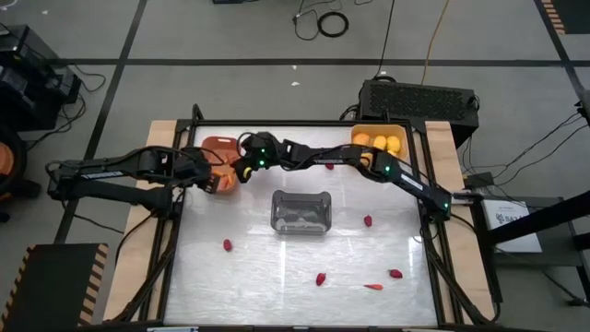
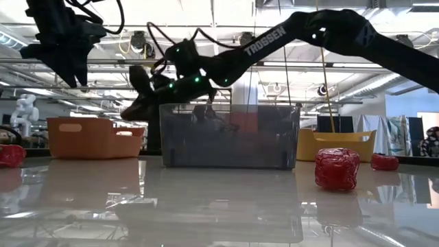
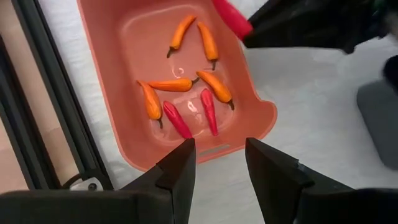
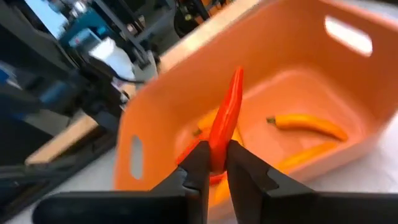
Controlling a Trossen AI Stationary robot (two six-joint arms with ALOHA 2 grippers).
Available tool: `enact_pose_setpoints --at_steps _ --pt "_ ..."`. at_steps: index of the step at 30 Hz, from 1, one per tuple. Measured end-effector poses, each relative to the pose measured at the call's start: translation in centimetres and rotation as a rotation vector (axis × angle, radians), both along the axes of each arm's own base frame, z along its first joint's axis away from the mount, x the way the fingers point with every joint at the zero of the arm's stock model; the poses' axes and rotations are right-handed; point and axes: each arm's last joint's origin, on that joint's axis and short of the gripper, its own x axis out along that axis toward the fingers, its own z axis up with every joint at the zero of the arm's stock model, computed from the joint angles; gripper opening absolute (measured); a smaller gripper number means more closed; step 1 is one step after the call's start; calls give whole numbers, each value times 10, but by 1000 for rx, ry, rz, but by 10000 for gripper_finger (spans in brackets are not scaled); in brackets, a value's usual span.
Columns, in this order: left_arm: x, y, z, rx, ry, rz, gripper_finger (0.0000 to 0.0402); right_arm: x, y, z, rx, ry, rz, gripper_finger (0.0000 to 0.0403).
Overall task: Sort produce into baskets
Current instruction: Put the orange chili into the orange bin
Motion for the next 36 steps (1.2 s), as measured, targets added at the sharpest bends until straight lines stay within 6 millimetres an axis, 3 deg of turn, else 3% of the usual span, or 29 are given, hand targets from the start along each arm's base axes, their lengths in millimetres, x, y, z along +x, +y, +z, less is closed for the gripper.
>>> enact_pose_setpoints --at_steps 14,19,25,30,36 --pt "2 0 1 -25 -57 87 148 -1 0 0 -1 4 79 169" --pt "2 0 1 0 -32 19 148 -9 -9 17 135 -44 296 187" --pt "3 0 1 33 14 -121 148 -23 -17 33 291 54 337 181" --pt "4 -4 0 5 39 -302 148 -41 8 59 267 245 312 174" --pt "5 -13 0 35 59 -471 148 -76 57 92 228 567 228 173"
